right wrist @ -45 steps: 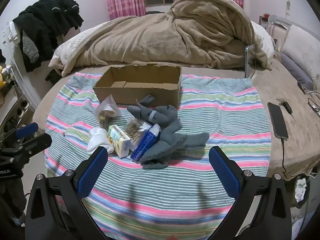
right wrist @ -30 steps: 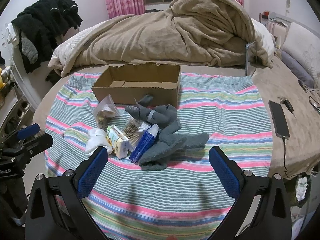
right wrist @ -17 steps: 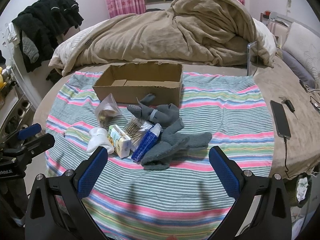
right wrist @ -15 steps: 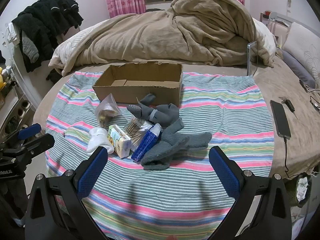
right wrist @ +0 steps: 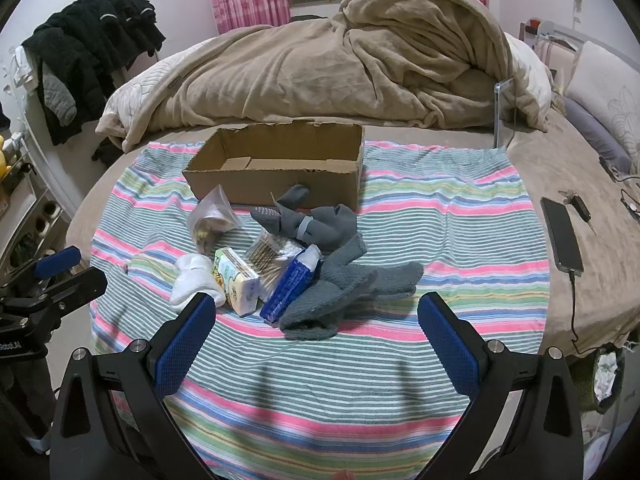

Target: Organize objects

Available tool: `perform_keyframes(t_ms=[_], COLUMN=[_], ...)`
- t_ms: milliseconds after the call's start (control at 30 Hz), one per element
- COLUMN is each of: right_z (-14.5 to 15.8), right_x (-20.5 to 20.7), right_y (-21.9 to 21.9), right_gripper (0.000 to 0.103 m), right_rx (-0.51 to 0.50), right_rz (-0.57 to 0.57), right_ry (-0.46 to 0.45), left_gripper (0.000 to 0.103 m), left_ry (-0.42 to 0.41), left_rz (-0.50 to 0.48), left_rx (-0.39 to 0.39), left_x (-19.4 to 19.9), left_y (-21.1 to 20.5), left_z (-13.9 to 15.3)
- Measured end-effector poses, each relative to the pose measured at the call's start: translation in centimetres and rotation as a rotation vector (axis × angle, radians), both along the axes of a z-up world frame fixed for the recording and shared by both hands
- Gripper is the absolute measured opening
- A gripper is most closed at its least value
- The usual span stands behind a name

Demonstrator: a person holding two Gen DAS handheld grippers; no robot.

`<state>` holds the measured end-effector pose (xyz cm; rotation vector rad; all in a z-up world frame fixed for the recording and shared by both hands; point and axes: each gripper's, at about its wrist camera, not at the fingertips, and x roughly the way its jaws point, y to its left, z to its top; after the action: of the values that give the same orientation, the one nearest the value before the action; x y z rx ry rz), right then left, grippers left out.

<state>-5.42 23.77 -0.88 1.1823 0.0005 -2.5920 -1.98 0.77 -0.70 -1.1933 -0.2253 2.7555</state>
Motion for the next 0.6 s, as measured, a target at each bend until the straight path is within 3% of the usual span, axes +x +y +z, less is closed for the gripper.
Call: perform_keyframes(t_ms=[600], right_z=[-1.2], right_x=[-1.2], right_y=[-0.2], right_gripper=[0.103], right_rx=[0.009], right_rz=[-0.005], right_ry=[-0.035], left_gripper=[0.102], left_ry=[-0.031], left_rz=[-0.016], left_rx=[0.003], left_x=[-1.8], left_y=[0.2], left_z=[-1.3])
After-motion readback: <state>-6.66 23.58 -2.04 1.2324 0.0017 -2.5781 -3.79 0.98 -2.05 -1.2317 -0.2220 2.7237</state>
